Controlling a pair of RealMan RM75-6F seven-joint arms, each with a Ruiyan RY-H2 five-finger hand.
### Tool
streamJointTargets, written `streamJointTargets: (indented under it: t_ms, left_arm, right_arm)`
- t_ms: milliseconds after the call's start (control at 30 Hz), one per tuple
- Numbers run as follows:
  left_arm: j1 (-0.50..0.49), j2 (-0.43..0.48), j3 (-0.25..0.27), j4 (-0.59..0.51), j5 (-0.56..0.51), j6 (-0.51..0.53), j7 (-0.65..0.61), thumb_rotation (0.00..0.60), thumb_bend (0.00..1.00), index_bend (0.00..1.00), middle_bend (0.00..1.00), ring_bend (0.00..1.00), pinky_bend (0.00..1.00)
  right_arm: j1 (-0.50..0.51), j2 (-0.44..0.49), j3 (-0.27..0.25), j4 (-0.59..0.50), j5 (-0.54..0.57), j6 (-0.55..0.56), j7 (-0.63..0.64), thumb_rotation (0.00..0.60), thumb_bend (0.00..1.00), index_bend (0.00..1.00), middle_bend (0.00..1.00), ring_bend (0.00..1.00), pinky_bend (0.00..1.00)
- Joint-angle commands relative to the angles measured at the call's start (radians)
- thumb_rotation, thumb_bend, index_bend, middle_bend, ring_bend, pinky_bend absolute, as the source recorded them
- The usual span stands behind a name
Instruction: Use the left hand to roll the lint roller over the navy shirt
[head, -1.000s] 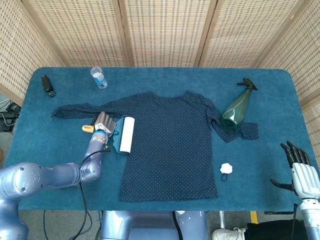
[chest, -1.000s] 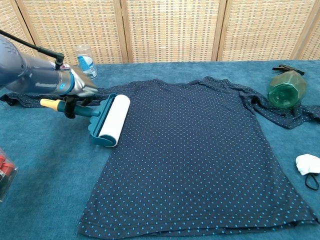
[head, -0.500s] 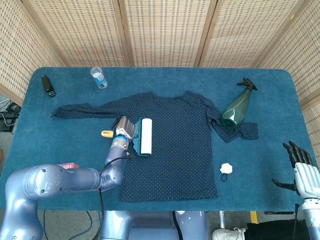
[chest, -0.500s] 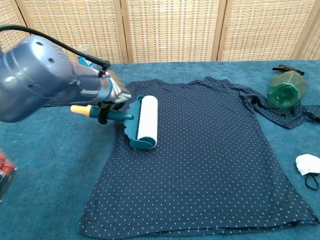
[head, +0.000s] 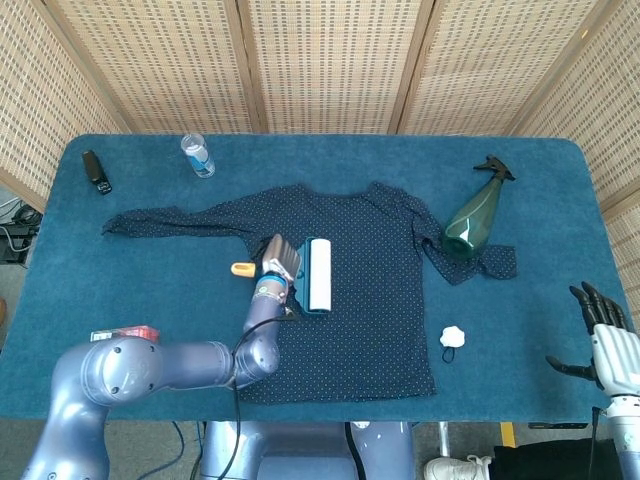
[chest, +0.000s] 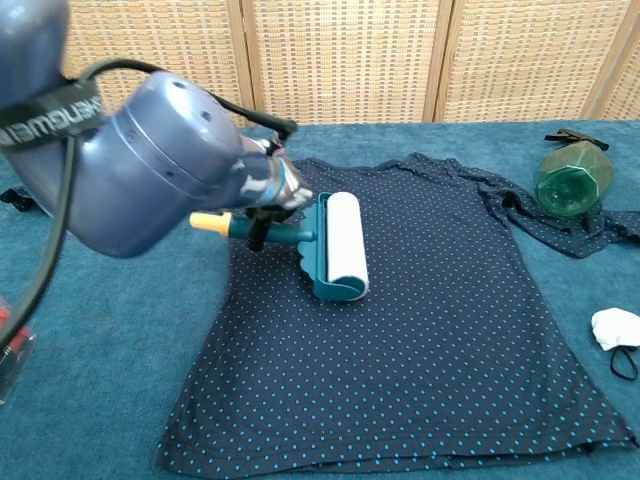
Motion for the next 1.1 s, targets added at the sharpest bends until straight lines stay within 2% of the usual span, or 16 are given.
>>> streamJointTargets:
  t_ms: [33, 367, 633, 867, 1100]
  left_arm:
    - [-0.006, -0.022, -0.016, 0.022, -0.011, 0.002, 0.021, 0.600, 0.52, 0.85, 0.89, 0.73, 0.64]
    - [0.020, -0.015, -0.030, 0.021, -0.009, 0.016, 0.045, 0.600, 0.52, 0.85, 0.89, 0.73, 0.64]
    - [0.101, 0.065, 0.009, -0.029, 0.006, 0.029, 0.018, 0.600, 0.52, 0.85, 0.89, 0.73, 0.64]
    - [0.200, 0.149, 0.060, -0.055, 0.041, 0.005, -0.035, 0.600, 0.52, 0.85, 0.89, 0.73, 0.64]
    - [0.263, 0.208, 0.085, -0.074, 0.095, -0.023, -0.092, 0.600, 0.52, 0.85, 0.89, 0.73, 0.63]
  right_arm:
    - [0.000, 0.002, 0.001, 0.001, 0.000, 0.000, 0.002, 0.600, 0.05, 0.00, 0.00, 0.00, 0.00]
    - [-0.002, 0.004, 0.002, 0.001, 0.000, 0.002, 0.006, 0.600, 0.05, 0.00, 0.00, 0.00, 0.00]
    - [-0.002, 0.002, -0.003, -0.008, -0.010, 0.006, -0.008, 0.600, 0.05, 0.00, 0.00, 0.00, 0.00]
    - [-0.004, 0.000, -0.010, -0.019, -0.024, 0.015, -0.027, 0.600, 0.04, 0.00, 0.00, 0.00, 0.00]
    - [-0.006, -0.002, -0.012, -0.027, -0.031, 0.024, -0.042, 0.600, 0.05, 0.00, 0.00, 0.00, 0.00]
